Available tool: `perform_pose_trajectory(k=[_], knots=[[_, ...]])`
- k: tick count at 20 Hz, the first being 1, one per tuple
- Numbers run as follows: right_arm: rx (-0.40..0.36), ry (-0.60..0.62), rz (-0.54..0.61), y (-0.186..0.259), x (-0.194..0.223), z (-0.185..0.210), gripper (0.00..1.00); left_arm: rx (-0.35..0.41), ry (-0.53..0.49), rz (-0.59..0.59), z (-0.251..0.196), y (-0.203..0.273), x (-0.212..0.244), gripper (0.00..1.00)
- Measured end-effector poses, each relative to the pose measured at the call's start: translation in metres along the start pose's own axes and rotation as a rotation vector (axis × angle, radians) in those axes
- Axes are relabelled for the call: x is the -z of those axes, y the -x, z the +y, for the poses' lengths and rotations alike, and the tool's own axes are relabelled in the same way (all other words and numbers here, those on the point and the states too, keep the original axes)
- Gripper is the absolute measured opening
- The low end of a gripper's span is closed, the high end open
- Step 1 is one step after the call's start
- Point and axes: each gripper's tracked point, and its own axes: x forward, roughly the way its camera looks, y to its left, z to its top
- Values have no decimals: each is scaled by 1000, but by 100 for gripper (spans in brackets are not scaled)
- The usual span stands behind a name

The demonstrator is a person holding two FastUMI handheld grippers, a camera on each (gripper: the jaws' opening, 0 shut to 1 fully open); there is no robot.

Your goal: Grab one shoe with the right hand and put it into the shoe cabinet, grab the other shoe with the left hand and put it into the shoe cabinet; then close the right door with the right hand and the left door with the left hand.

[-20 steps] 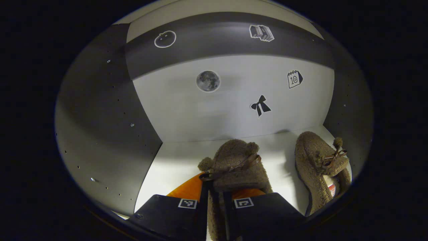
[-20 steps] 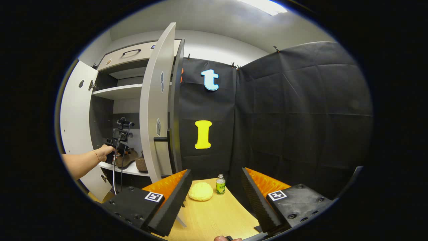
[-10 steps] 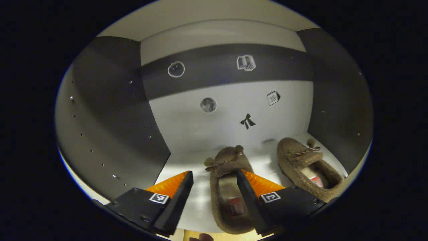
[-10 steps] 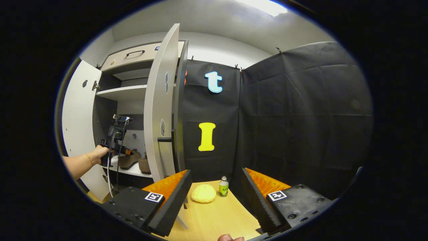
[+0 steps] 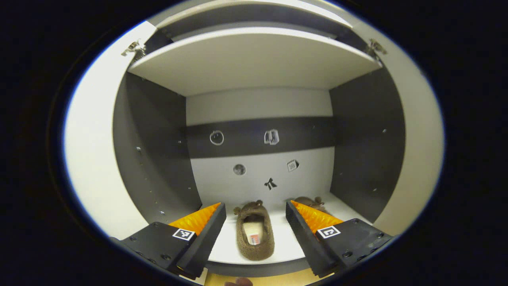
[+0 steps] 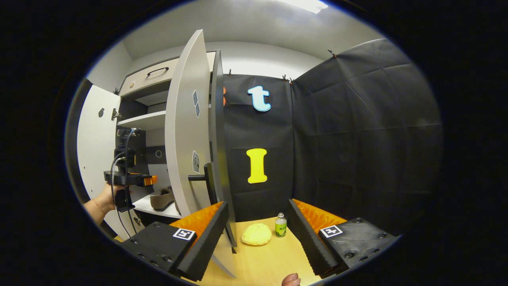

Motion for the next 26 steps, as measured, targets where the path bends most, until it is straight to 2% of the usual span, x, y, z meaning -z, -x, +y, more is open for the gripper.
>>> perform_pose_trajectory(k=[2,5,7,8,9,10,11,16,17,18,26], knots=[[12,26,3,-10,1,-5,98,13,33,-46,-3,29,-12,97],[17,2,10,-24,5,-7,98,24,75,-83,-2,68,-21,99],[0,-1,21,-30,7,0,98,9,83,-108,3,92,-24,96],[-19,-3,24,-31,6,5,98,11,82,-113,3,102,-24,99],[-37,-8,26,-31,6,10,98,12,79,-109,4,111,-22,99],[-43,-10,27,-30,6,13,98,13,77,-103,7,120,-20,94],[-42,-6,24,-28,6,12,98,14,77,-96,8,129,-16,96],[-34,-5,42,-26,8,21,98,9,88,-93,23,173,-4,96],[-29,-8,45,-25,9,22,98,14,84,-93,24,181,-2,99],[-23,-10,48,-24,9,24,98,14,79,-95,27,189,-1,96],[-27,-23,58,-12,15,60,98,22,44,-75,52,237,18,96]])
